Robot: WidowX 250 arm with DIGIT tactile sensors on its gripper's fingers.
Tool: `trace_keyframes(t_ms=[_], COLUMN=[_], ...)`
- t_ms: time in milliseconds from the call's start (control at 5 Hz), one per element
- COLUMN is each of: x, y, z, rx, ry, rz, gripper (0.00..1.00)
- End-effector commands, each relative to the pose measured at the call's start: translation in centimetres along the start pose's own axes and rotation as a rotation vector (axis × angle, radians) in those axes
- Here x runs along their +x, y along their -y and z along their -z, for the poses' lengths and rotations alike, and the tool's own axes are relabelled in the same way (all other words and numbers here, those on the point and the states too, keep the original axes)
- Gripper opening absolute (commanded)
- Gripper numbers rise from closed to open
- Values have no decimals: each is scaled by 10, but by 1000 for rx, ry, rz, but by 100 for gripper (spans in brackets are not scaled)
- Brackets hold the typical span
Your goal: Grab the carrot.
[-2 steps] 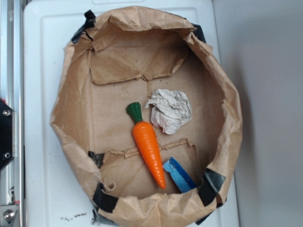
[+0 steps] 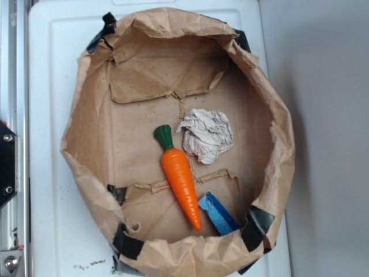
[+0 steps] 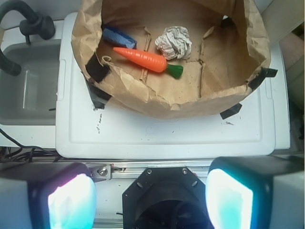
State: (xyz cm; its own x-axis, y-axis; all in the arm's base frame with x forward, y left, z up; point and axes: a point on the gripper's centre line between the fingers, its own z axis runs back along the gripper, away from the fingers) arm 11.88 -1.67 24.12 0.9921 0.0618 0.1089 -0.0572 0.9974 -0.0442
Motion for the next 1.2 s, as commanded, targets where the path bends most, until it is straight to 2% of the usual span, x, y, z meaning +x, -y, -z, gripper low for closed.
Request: trace_keyframes(t_ms=[0, 200, 600, 800, 1000], x=[22, 32, 72, 97, 135], y=[6, 6, 5, 6, 8], z=[1, 5, 18, 27, 33], rx=[15, 28, 60, 28, -88], ry=[36, 37, 42, 59, -36], rz=[-44, -69, -55, 149, 379], gripper=[100, 100, 100, 100, 100])
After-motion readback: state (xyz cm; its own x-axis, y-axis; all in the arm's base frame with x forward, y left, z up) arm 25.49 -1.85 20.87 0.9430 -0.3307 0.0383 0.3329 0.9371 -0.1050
